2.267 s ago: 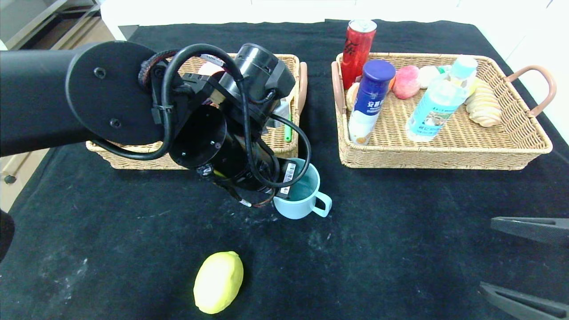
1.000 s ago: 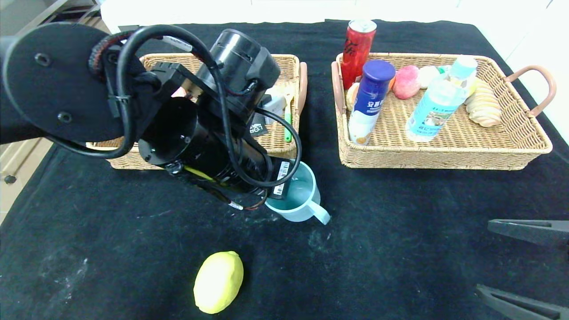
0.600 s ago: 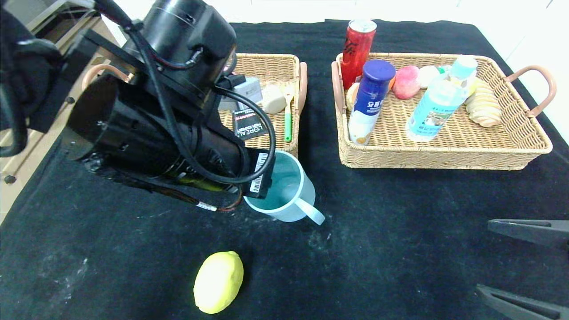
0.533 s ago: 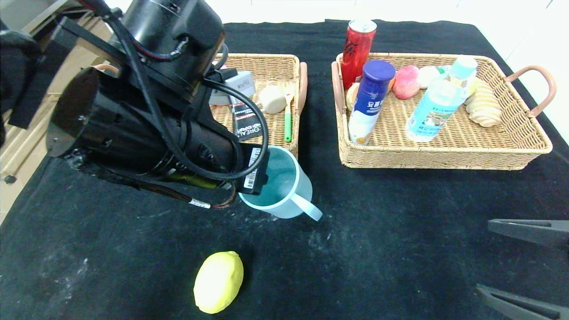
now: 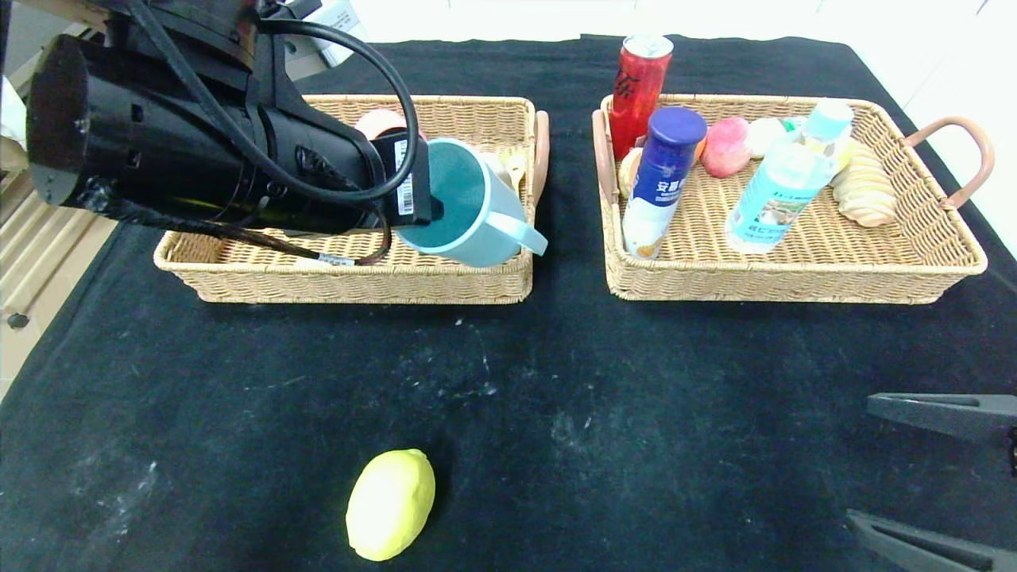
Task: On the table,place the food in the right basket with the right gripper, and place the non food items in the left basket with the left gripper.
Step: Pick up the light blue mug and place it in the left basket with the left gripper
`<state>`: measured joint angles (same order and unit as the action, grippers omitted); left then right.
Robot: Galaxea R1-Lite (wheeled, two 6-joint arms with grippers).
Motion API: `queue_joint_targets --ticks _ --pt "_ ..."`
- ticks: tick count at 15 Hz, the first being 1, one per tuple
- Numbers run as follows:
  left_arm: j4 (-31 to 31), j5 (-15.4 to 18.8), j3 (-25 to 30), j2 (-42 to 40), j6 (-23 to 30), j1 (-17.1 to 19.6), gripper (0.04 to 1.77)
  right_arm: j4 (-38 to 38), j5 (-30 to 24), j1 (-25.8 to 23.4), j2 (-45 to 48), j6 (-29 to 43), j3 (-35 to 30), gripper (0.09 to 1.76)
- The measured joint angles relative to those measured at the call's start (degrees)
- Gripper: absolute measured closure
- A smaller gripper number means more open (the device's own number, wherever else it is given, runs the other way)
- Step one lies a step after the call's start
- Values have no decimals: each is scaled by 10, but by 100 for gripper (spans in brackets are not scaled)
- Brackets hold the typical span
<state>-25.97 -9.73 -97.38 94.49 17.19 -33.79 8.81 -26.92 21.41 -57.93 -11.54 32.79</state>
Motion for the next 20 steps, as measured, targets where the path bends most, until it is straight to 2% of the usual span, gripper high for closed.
queue_joint_targets --ticks 3,7,17,20 --pt "66 -20 0 16 1 19 163 0 0 0 1 0 -1 14" --pt "111 -64 -11 55 -3 31 163 0 0 1 5 0 -3 14" --pt "187 -90 -58 132 -13 60 163 0 0 1 7 0 -4 14" --pt "190 -94 -62 142 -12 69 163 0 0 1 3 0 -4 14"
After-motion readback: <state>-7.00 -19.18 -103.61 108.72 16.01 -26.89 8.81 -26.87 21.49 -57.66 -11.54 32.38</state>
